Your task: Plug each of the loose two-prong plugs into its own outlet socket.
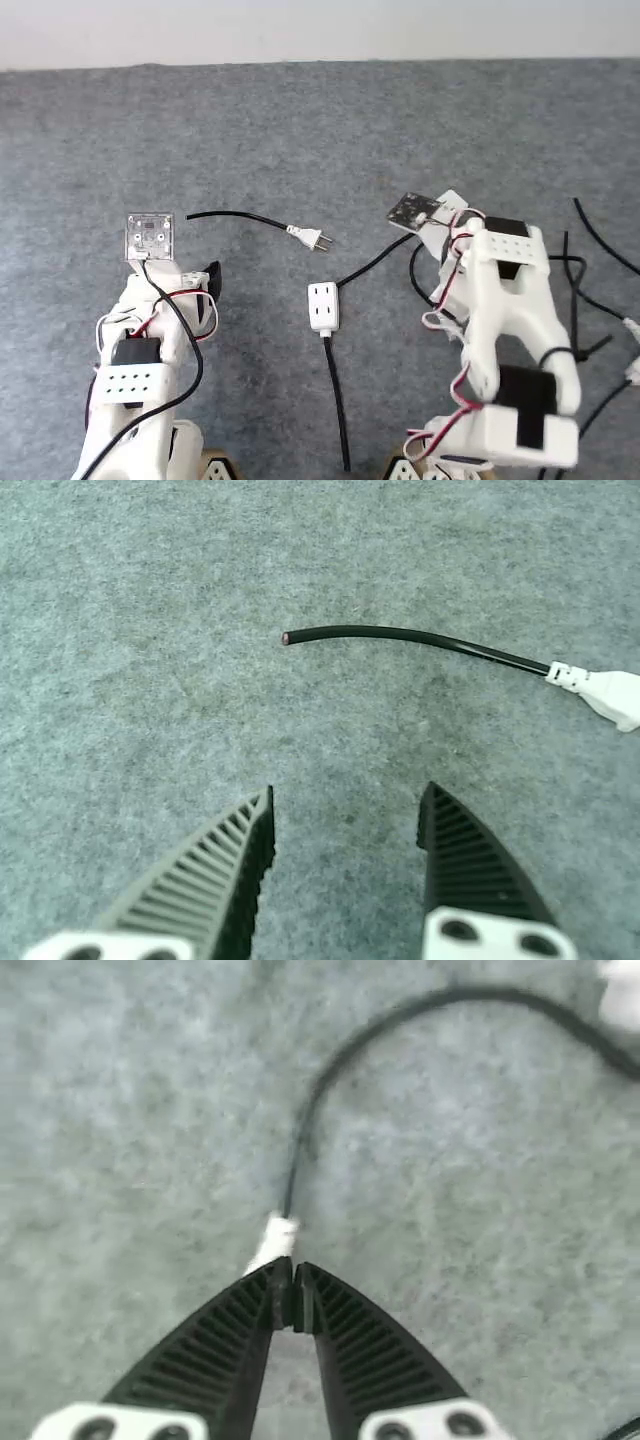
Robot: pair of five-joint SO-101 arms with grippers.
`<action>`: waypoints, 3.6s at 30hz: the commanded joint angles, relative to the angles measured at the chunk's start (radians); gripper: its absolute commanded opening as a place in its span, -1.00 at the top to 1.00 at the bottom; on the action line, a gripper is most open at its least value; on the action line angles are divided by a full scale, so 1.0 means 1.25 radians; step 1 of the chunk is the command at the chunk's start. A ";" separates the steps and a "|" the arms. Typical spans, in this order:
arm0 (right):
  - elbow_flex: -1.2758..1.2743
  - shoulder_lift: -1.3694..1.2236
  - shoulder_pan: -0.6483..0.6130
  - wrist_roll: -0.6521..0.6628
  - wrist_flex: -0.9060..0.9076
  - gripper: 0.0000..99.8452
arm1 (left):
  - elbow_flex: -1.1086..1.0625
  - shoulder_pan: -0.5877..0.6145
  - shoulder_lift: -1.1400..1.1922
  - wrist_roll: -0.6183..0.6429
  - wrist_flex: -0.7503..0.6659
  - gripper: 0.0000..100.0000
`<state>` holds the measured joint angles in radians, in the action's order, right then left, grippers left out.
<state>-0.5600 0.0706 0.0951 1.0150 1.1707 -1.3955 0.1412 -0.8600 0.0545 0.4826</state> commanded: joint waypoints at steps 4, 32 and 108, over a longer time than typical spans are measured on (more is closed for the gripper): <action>-0.050 0.165 -0.041 0.005 0.082 0.98 | 0.007 0.001 -0.006 -0.009 -0.018 0.55; -0.081 0.110 0.030 0.005 -0.007 0.98 | 0.007 0.001 -0.006 -0.009 -0.018 0.55; -0.177 0.250 0.114 0.156 -0.111 0.98 | -0.058 -0.037 -0.006 -0.038 -0.124 0.55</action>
<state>-0.7396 0.2915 0.2670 1.1546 1.0587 -1.4737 0.0997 -0.8600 0.0192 0.3537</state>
